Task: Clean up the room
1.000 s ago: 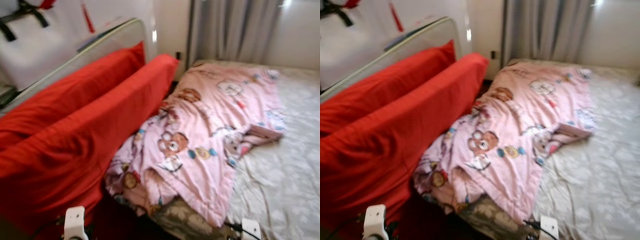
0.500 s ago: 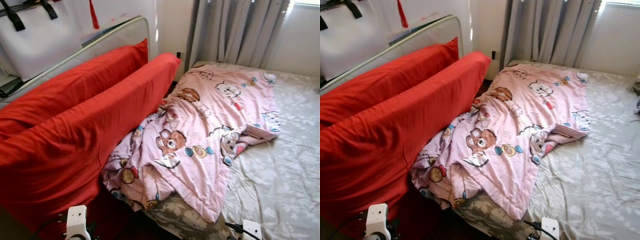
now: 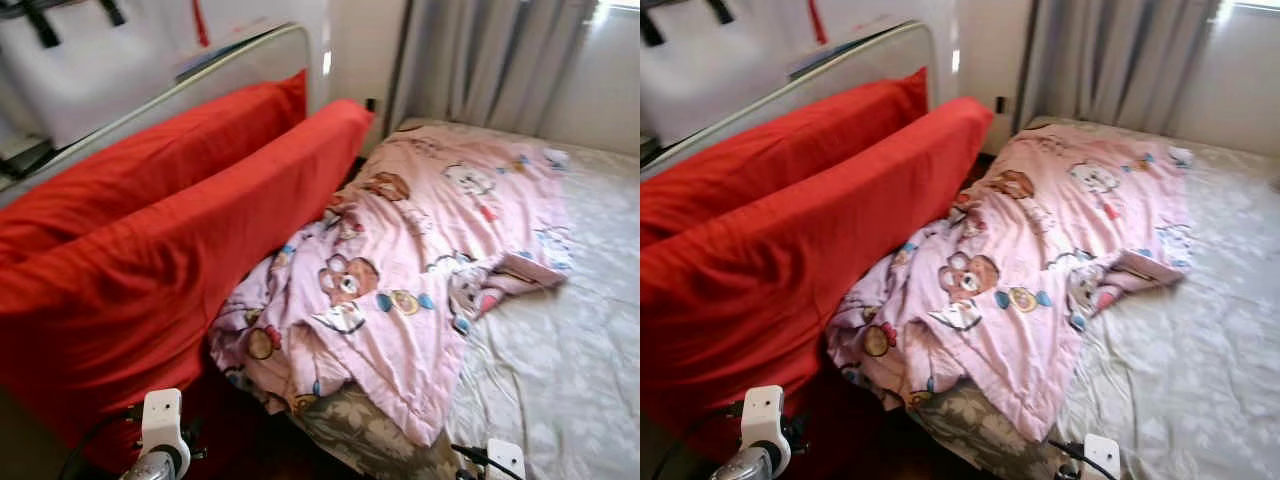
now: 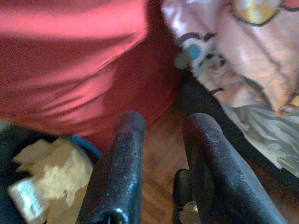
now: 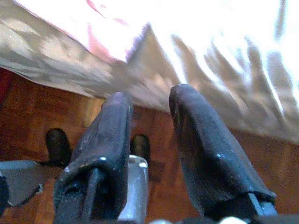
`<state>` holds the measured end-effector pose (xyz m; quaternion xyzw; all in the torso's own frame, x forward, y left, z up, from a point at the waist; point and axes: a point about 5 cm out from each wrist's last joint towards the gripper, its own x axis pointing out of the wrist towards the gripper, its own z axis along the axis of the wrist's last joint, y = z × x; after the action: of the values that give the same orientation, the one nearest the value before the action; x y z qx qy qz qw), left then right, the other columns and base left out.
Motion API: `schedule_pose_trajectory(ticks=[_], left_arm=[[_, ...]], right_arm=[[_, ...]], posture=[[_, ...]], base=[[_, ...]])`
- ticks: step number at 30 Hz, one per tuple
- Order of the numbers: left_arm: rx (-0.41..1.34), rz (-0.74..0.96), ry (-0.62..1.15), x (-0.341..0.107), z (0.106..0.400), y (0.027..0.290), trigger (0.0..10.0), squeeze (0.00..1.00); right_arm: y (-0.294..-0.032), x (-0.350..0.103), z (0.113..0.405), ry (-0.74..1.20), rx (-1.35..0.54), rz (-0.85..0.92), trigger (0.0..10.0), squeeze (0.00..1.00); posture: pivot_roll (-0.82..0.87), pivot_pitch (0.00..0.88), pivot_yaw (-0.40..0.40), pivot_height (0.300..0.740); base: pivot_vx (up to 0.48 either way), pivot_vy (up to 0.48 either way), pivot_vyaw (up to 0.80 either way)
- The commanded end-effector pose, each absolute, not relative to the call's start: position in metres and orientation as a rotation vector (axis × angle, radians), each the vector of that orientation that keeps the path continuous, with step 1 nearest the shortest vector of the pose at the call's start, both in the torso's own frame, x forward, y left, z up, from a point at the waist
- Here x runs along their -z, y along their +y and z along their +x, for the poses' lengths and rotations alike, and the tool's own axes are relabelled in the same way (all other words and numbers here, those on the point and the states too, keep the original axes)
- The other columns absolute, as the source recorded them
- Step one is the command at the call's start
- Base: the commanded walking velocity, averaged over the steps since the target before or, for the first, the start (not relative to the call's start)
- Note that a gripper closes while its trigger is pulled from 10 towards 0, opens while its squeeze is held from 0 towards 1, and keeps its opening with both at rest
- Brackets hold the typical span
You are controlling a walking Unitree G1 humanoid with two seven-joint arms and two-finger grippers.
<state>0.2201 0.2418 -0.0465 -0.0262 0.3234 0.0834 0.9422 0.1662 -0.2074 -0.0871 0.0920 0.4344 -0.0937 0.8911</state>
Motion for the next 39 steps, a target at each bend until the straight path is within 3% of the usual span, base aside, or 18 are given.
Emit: schedule_pose_trajectory(ticks=[1,9,16,26,28,30,39], left_arm=[[-0.170,-0.067,0.639,0.045,0.221,0.241,10.0,0.00],[-0.153,-0.073,0.631,0.045,0.223,0.235,10.0,0.00],[-0.154,-0.072,0.609,0.043,0.225,0.236,10.0,0.00],[-0.113,-0.061,0.408,0.012,0.258,0.234,10.0,0.00],[-0.096,-0.067,0.363,0.006,0.264,0.230,10.0,0.00],[-0.080,-0.064,0.332,0.002,0.266,0.228,10.0,0.00],[-0.017,-0.026,0.156,-0.018,0.269,0.219,10.0,0.00]], right_arm=[[-0.209,0.088,0.164,0.900,0.199,0.191,10.0,0.00],[-0.210,0.087,0.165,0.893,0.186,0.181,10.0,0.00],[-0.210,0.087,0.164,0.889,0.183,0.187,10.0,0.00],[-0.212,0.083,0.168,0.805,0.191,0.197,10.0,0.00],[-0.201,0.061,0.209,0.659,0.143,0.177,10.0,0.00],[-0.194,0.048,0.229,0.582,0.114,0.157,10.0,0.00],[-0.196,0.024,0.250,0.377,0.115,0.168,10.0,0.00]], posture=[[0.05,0.000,0.007,0.740],[0.05,0.000,0.001,0.740],[0.05,0.000,-0.003,0.740],[0.04,0.000,-0.006,0.740],[0.03,0.000,-0.008,0.740],[0.03,0.000,-0.009,0.740],[0.03,0.000,-0.019,0.740]], base=[[0.000,0.000,0.00],[0.000,0.000,0.00],[0.000,0.000,0.76],[0.000,0.000,0.00],[0.000,0.000,0.00],[0.000,0.000,0.00],[0.000,0.000,0.00]])
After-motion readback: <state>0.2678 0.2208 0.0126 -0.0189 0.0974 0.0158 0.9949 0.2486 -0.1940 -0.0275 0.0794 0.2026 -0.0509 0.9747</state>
